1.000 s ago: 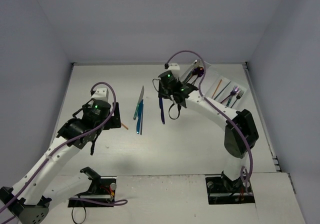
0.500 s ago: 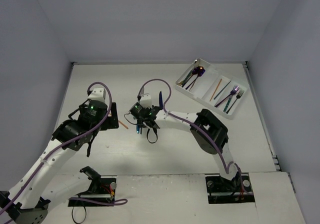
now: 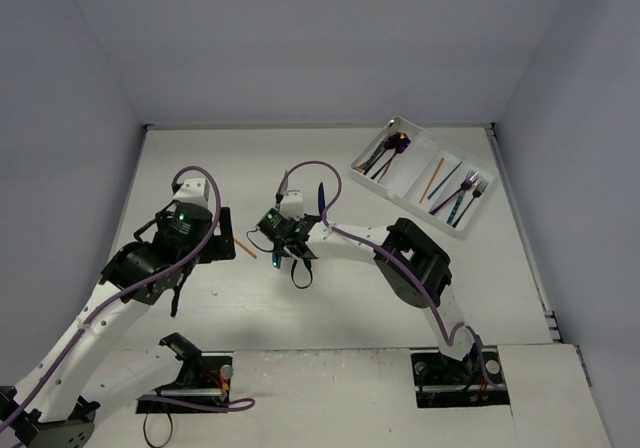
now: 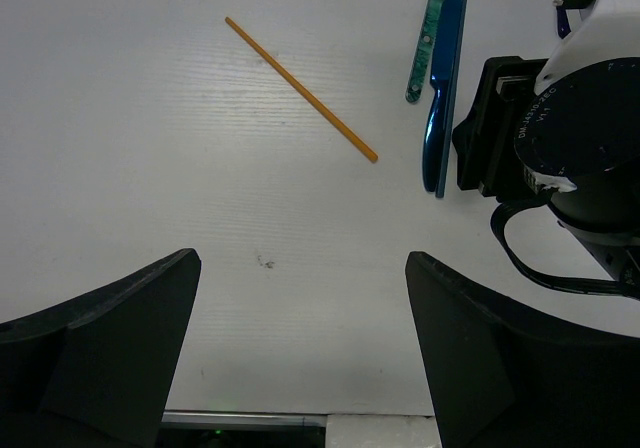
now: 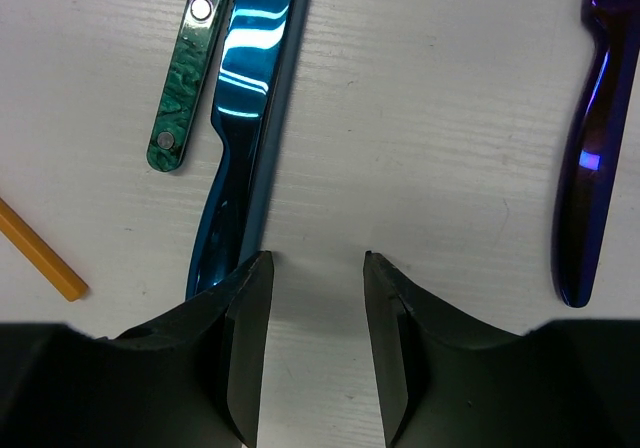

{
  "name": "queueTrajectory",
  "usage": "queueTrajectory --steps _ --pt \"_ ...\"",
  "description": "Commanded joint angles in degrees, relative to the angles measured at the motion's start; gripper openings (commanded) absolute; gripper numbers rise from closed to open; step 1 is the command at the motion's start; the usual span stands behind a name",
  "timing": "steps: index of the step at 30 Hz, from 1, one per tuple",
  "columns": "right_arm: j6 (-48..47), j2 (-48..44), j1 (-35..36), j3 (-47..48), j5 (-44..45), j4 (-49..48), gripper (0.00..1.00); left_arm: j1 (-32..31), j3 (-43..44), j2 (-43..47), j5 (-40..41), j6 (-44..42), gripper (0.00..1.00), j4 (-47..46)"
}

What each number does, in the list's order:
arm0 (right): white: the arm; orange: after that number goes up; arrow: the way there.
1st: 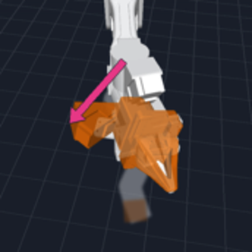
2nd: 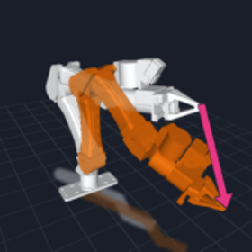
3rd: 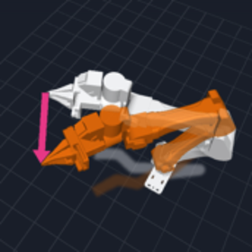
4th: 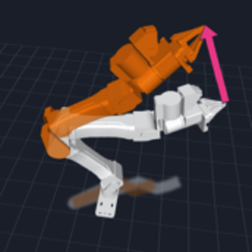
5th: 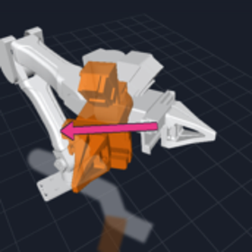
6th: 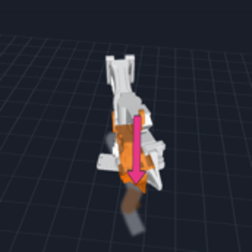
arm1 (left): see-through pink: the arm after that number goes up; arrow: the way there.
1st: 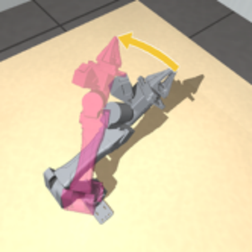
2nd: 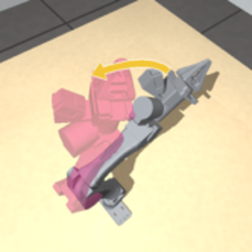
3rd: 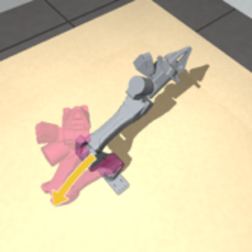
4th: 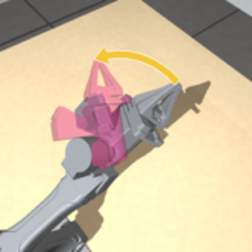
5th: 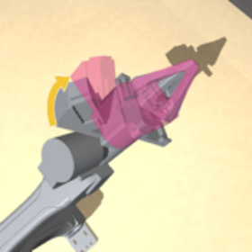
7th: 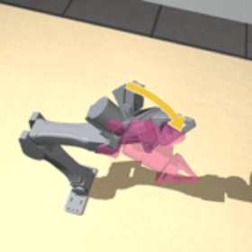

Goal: Sort the eating utensils into containers

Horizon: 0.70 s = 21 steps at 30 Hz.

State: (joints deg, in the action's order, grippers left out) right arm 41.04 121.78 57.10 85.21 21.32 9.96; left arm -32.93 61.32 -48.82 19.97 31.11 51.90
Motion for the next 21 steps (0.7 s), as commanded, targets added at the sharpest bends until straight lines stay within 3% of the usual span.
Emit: queueTrajectory --steps 1,8,21 --pt "0.9 -3.3 0.2 1.4 3.9 -0.1 0.39 0.4 2.5 0.4 0.5 0.2 0.81 -0.2" --pt "-0.7 -6.6 0.3 2.7 5.5 -0.1 0.40 0.4 2.2 0.5 0.5 0.4 0.81 -0.2" --pt "0.9 -0.6 0.3 5.0 1.4 -0.2 0.40 0.4 2.1 1.0 0.7 0.2 0.81 0.0"
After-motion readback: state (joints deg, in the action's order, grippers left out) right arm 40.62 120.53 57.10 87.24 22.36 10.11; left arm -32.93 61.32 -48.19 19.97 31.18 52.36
